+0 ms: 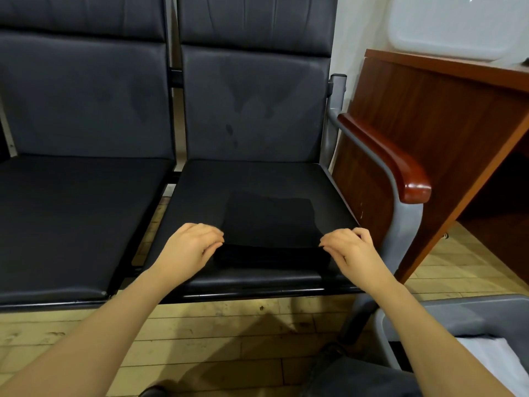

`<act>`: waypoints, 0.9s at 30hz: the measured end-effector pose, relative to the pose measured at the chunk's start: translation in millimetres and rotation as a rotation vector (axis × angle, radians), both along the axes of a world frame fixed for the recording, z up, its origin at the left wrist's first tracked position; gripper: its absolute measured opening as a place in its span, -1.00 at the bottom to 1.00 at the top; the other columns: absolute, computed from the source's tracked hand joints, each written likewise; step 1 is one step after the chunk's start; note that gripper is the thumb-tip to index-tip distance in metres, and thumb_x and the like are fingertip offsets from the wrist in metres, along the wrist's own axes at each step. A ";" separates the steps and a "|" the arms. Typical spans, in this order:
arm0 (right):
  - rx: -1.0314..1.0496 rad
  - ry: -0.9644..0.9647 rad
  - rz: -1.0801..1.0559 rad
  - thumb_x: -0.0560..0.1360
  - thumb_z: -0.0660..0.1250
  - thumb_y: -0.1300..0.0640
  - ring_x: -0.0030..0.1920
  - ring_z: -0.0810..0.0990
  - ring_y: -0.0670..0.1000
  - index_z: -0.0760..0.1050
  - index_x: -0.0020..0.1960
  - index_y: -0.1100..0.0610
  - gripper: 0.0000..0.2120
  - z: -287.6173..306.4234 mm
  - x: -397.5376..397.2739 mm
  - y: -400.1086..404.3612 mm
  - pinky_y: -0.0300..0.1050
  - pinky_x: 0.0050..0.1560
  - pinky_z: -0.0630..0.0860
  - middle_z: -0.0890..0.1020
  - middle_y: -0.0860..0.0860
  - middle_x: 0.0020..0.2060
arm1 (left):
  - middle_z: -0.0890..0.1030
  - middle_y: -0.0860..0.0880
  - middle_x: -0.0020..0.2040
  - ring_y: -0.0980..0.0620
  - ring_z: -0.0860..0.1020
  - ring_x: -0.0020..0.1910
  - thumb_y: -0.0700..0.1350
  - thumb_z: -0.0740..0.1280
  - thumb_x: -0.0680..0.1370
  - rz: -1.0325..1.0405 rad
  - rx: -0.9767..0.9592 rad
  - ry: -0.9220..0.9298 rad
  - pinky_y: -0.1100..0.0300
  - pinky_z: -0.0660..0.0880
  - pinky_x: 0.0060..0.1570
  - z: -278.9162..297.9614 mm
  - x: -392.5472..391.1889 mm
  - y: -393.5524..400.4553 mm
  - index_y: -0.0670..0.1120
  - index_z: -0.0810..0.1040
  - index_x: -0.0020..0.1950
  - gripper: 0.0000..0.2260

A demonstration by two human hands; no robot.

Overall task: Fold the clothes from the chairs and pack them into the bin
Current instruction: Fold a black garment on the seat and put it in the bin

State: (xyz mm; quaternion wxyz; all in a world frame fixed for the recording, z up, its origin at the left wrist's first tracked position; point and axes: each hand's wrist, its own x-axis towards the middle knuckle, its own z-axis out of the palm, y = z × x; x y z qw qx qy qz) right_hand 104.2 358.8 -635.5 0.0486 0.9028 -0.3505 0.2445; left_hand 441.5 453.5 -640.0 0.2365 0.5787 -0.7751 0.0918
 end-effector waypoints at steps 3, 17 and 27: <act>0.087 0.063 -0.027 0.46 0.42 0.17 -0.03 0.59 -0.08 0.61 -0.06 -0.01 -0.89 -9.0 -4.7 2.1 -0.20 0.02 0.11 0.64 -0.17 -0.13 | 0.67 0.11 -0.12 0.13 0.63 -0.13 0.01 0.15 0.50 -0.018 0.092 -0.039 0.28 0.42 0.00 -13.4 2.2 8.3 0.00 0.68 -0.15 -0.69; 0.332 -0.177 -0.395 0.57 0.27 0.05 -0.08 0.55 -0.04 0.57 0.10 0.07 -0.82 12.3 60.7 -27.7 0.01 0.05 0.52 0.54 -0.06 -0.09 | 0.60 0.00 0.00 0.00 0.57 -0.03 -0.06 0.26 0.59 0.211 0.020 0.110 0.09 0.45 -0.03 7.8 -43.0 -48.9 -0.06 0.60 0.12 -0.81; 0.490 -0.176 -0.634 0.56 0.28 0.04 0.26 0.46 0.10 0.15 0.47 0.08 -0.45 -7.1 106.8 -91.1 0.05 0.30 0.20 0.53 0.08 0.20 | 0.62 -0.03 -0.12 -0.06 0.56 -0.14 -0.29 0.38 0.46 0.263 -0.080 0.321 0.15 0.36 -0.16 -13.9 -69.3 -110.9 -0.14 0.64 -0.07 -0.90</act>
